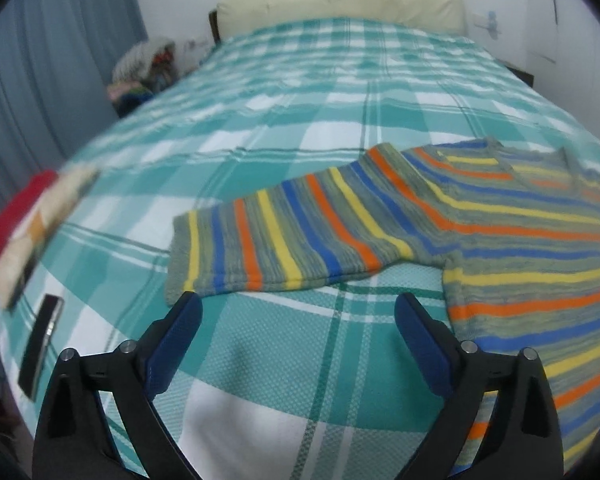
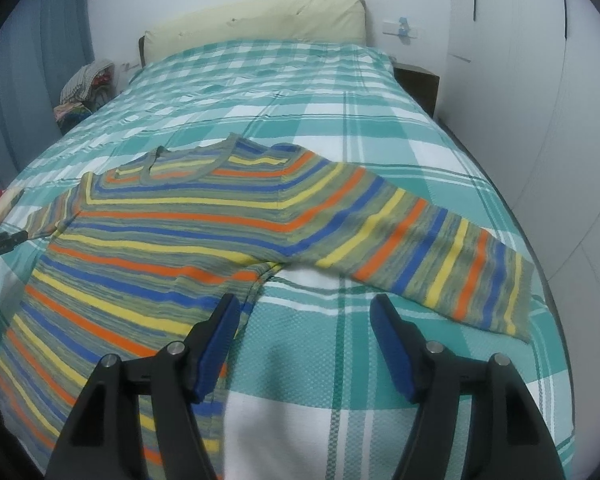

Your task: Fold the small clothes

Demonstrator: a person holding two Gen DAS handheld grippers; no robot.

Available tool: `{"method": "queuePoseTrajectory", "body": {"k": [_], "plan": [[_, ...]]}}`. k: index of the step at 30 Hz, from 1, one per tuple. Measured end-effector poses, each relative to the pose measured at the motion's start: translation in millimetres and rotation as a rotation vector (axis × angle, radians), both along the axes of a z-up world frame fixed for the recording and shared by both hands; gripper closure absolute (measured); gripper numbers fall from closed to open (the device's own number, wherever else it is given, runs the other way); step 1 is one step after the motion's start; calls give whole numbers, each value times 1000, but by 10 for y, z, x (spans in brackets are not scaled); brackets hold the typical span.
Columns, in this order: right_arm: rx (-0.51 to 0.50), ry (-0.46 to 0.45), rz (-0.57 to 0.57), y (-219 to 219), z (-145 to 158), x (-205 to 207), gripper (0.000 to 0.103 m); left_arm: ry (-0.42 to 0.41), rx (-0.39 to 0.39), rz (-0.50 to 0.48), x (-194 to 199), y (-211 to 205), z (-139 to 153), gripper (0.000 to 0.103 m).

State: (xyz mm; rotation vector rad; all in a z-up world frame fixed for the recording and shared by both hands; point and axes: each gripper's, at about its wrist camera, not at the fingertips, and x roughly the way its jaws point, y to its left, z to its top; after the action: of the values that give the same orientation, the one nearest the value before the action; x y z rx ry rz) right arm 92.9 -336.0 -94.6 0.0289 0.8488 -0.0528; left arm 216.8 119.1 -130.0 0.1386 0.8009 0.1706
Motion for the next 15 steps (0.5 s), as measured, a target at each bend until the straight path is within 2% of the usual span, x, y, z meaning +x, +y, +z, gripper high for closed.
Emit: {"method": "queuePoseTrajectory", "body": {"k": [5,13,15], "plan": [[-22,2,-10,-1,-33,21,36,-20,74,10,-10,-56,-101,5],[-44,16,-22,-3,-100,64,36,-10,82,31,46,2,-144,5],[-47,13,-17,8,-104,70,36,3,37,42,84,129,-99,5]]}}
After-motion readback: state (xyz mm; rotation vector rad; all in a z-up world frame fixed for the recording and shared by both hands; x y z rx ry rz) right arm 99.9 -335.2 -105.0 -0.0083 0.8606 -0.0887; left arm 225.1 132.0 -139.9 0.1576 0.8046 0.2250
